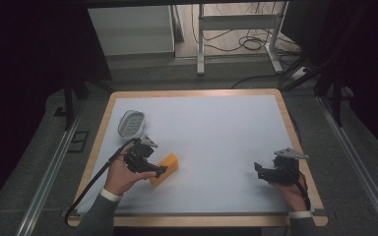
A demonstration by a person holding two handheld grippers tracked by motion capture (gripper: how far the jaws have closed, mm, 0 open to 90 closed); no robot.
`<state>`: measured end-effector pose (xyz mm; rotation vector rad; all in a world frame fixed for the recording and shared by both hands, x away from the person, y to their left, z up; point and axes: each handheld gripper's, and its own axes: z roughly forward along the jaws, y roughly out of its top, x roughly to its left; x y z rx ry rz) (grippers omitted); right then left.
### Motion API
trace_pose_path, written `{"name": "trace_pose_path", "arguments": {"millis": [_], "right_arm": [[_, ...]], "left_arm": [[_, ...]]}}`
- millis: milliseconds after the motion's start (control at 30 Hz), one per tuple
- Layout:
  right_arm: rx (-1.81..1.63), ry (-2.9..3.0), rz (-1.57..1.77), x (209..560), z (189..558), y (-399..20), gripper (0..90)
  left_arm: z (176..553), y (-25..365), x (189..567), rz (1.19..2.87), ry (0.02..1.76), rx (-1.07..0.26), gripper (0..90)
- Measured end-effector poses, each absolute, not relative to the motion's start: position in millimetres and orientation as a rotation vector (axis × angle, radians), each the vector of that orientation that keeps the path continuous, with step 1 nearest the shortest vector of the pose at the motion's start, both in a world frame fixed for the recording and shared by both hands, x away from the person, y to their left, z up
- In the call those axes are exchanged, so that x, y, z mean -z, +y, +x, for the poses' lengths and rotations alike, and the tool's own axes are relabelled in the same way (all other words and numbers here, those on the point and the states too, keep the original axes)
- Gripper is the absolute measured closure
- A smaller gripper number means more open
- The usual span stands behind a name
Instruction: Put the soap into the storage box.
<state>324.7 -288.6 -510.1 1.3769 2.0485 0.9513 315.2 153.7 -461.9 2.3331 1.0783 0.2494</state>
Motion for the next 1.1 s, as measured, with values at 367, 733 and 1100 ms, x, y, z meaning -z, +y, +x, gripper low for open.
{"name": "trace_pose_path", "arguments": {"millis": [367,733,1100], "right_arm": [[-0.945,2.058,1.368,511,325,-286,6.8],[-0.936,2.058,1.371,511,325,-287,6.7],[-0.928,2.057,1.376,512,325,-287,6.7]], "left_arm": [[320,132,471,2.384,1.088,-0.246,22.7],[325,130,491,2.426,1.139,-0.216,39.2],[323,129,495,2.439,1.090,-0.182,60.6]]}}
